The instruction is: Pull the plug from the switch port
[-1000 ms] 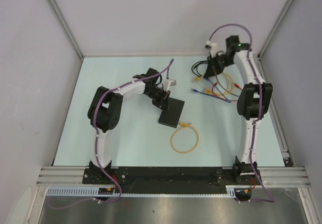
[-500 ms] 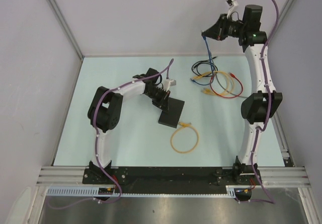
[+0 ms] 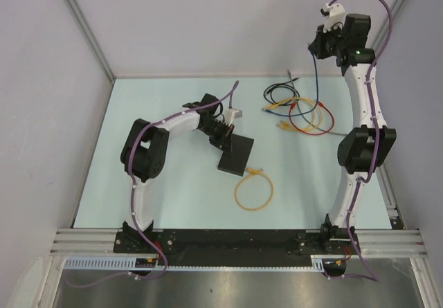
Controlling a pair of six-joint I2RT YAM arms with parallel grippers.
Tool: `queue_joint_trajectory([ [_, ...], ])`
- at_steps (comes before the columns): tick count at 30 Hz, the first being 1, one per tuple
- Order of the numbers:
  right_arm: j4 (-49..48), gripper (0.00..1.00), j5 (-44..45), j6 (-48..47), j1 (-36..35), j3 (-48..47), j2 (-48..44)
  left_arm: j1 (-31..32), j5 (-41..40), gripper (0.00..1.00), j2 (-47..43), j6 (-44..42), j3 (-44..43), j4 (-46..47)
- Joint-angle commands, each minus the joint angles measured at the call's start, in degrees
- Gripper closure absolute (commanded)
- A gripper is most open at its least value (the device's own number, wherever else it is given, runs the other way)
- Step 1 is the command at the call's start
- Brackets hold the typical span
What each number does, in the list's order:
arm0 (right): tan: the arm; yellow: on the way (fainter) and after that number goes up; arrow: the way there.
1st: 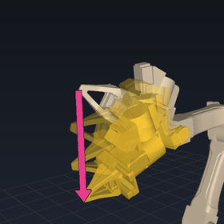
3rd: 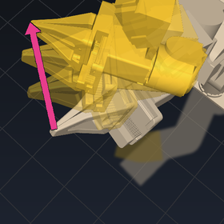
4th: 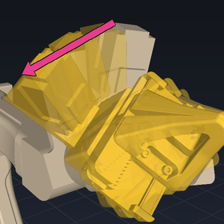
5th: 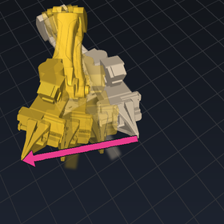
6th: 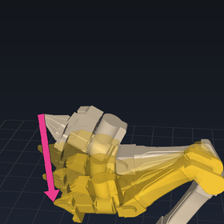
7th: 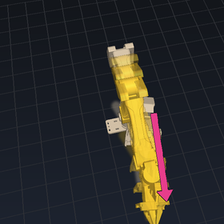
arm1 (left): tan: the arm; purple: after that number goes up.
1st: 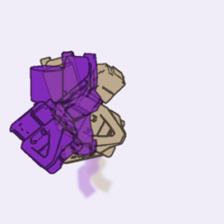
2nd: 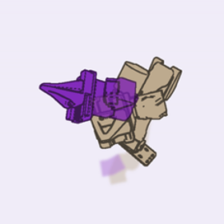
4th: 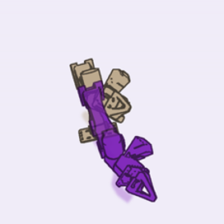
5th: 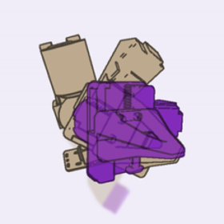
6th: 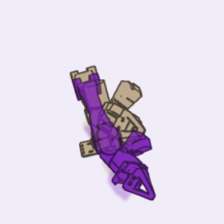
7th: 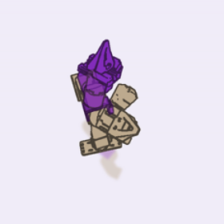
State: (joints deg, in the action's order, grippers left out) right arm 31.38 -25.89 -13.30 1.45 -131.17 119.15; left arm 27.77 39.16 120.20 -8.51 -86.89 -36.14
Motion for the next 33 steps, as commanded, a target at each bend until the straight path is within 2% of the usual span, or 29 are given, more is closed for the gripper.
queue_joint_trajectory([
  [1, -0.61, 1.00, 13.66, -9.89, 0.75, 4.33, -0.85, -0.26, -6.02, 0.99, 2.05, -1.42, 1.64, -1.48],
  [6, -1.58, 1.00, 22.81, -10.17, 0.83, 12.94, 0.72, -0.26, -5.85, 0.99, 2.05, -1.42, 1.81, -1.39],
  [8, -1.58, 0.82, 22.20, -9.38, 0.74, 15.15, 0.90, -0.26, -5.85, 0.99, 2.05, -1.33, 1.90, -1.39],
  [10, -1.67, 0.57, 21.93, -6.66, 0.40, 17.61, 1.08, -0.26, -5.85, 0.99, 2.05, -1.42, 1.82, -1.30],
  [11, -2.02, 0.41, 22.80, -5.96, 0.13, 18.32, 1.17, -0.26, -5.93, 0.99, 2.05, -1.51, 1.81, -1.30],
  [12, -2.63, 0.37, 23.16, -4.99, -0.22, 18.84, 1.26, -0.17, -6.20, 0.99, 1.97, -1.42, 1.90, -1.30],
  [14, -2.98, 0.29, 22.82, -4.63, -1.27, 18.68, 1.26, -0.26, -7.33, 0.99, 1.88, -1.33, 1.90, -1.30],
  [18, -2.11, 0.26, 18.17, -2.79, -4.00, 16.74, 0.38, -0.26, -7.43, 0.99, 1.79, -1.59, 1.99, -1.56],
  [22, 0.09, 0.19, 5.20, -1.03, -7.42, 19.98, -2.69, -0.26, -7.43, 0.99, 1.88, -1.77, 1.82, -1.91],
  [23, 0.09, 0.16, 3.06, 0.80, -8.13, 24.17, -4.70, -0.26, -7.34, 0.99, 1.79, -1.86, 1.81, -2.09],
  [26, -0.26, 0.15, -5.64, 3.97, -10.85, 33.31, -7.78, -0.26, -7.16, 0.99, 1.53, -2.21, 1.73, -2.27],
  [28, 0.70, 0.22, -11.69, 4.07, -12.61, 37.64, -8.32, -0.35, -6.90, 0.99, 0.91, -2.47, 1.73, -2.01],
  [29, 1.49, 0.35, -12.42, 3.55, -13.40, 39.05, -8.32, -0.43, -6.81, 0.99, 0.65, -2.47, 1.73, -2.00],
  [33, 1.15, 0.64, -12.34, 4.40, -17.44, 47.66, -8.50, -1.40, -5.67, 1.00, -2.25, -2.21, 2.25, -2.00],
])
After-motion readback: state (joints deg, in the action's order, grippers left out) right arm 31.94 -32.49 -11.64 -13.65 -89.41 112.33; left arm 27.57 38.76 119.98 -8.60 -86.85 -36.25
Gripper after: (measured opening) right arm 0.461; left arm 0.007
